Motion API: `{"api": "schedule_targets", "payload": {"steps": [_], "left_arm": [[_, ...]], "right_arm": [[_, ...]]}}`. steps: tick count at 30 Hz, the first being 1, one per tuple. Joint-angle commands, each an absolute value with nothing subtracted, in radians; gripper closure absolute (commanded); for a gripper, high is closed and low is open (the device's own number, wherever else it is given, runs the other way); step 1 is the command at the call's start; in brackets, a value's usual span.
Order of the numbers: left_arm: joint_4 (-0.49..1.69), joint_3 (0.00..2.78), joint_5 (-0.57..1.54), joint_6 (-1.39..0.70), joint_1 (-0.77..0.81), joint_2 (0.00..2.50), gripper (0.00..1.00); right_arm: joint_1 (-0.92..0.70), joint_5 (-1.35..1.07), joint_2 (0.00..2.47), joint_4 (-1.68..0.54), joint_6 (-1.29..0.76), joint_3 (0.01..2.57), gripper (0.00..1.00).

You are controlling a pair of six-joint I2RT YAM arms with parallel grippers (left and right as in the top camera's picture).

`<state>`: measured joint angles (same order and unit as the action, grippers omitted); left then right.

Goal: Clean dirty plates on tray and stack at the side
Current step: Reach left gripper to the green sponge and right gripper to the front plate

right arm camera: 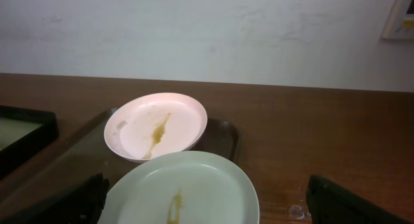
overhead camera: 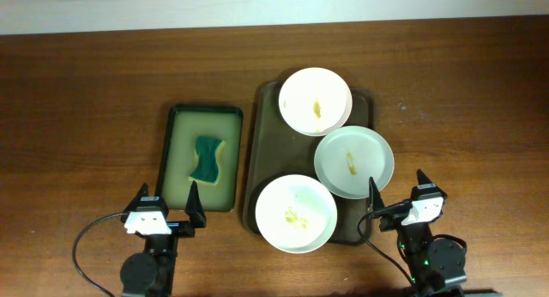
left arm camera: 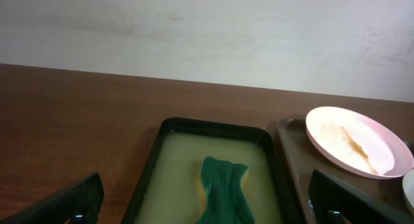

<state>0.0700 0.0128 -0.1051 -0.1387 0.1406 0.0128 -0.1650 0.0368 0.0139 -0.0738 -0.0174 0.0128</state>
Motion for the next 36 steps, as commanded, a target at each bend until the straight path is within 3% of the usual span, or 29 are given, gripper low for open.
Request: {"api": "schedule_targets", "payload": {"steps": [1,5,7,8,9,12,14,20,25,30,33,36], "left_arm": [[0.358,0.925,0.217,-0.14,0.136,0.839,0.01],[0.364,0.925,0.198,-0.14,0.136,0.84,0.01],[0.439,0.925,0.198,-0.14,0.136,0.843,0.0],[0.486,0.925,0.198,-0.14,0.136,0.843,0.01],[0.545,0.925,0.198,-0.14,0.136,0.843,0.0],[0.726,0.925,0.198,-0.14,0.136,0.843,0.01],[0.805,0.925,0.198,-0.14,0.136,0.843,0.01],[0.851,0.925,0.198,-0.14,0.136,0.843,0.01],[0.851,0.925,0.198,-0.14,0.136,0.843,0.01],[0.851,0.925,0.198,-0.141,0.136,0.843,0.01],[0.716,0.925,0.249,-0.143,0.136,0.844,0.01],[0.649,1.026,0.293,-0.143,0.137,0.996,0.01]], "right_arm": [[-0.163,-0.375,0.686,-0.492,-0.041,0.968,0.02],[-0.163,-0.524,0.682,-0.446,-0.06,0.967,0.02],[-0.161,-0.514,0.676,-0.537,-0.062,0.97,0.02],[-0.154,-0.456,0.654,-0.586,0.029,0.968,0.02],[-0.146,-0.458,0.577,-0.567,0.133,0.904,0.02],[-0.125,-0.395,0.137,-0.463,0.073,0.504,0.02],[-0.122,-0.387,0.007,-0.436,0.073,0.369,0.02],[-0.123,-0.388,0.011,-0.392,0.07,0.295,0.02],[-0.123,-0.388,0.011,-0.57,0.07,0.295,0.02],[-0.123,-0.411,0.013,-0.443,0.065,0.3,0.02],[-0.123,-0.408,0.132,-0.445,0.031,0.462,0.02],[-0.123,-0.408,0.512,-0.747,0.021,0.84,0.02]]}}
